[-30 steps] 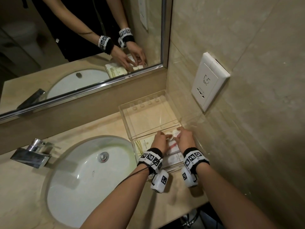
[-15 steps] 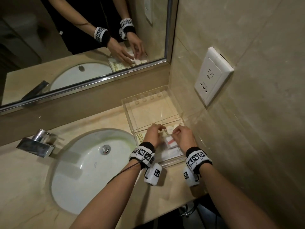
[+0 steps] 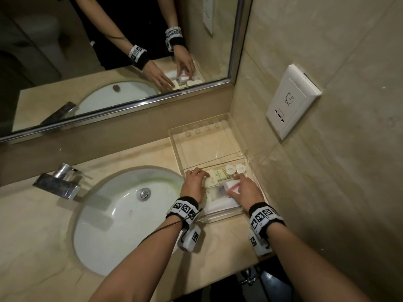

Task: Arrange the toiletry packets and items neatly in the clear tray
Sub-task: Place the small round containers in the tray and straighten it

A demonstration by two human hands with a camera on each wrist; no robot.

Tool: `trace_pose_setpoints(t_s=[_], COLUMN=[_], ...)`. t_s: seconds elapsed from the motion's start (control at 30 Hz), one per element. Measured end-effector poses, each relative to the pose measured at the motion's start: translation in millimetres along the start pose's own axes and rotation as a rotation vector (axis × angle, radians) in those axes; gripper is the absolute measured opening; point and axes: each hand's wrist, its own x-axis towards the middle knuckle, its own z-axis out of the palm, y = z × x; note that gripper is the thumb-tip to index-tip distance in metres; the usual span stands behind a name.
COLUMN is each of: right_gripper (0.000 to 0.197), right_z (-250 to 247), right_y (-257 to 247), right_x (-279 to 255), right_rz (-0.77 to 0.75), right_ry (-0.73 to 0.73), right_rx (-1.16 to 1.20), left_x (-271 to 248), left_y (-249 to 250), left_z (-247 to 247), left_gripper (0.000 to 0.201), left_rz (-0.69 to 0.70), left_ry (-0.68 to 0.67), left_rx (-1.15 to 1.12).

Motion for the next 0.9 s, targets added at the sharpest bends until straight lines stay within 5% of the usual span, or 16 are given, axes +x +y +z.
trace_pose_setpoints(t_s=[0.3,0.9], right_gripper=[0.042,0.038], right_z=[-4,-2], right_y=[-14,-10], right_x=[-4,1], right_rz=[-0.152,-0.093], right_ry=[0.0,-0.099], right_rx=[0.003,-0.097], left_x=[1,6], left_y=[-1,12], left_z=[1,2], left_gripper=[0.044,0.041], left_rz=[-0.018,-0.064], left_ry=[0.004,0.004], left_rx=[0.009,0.087])
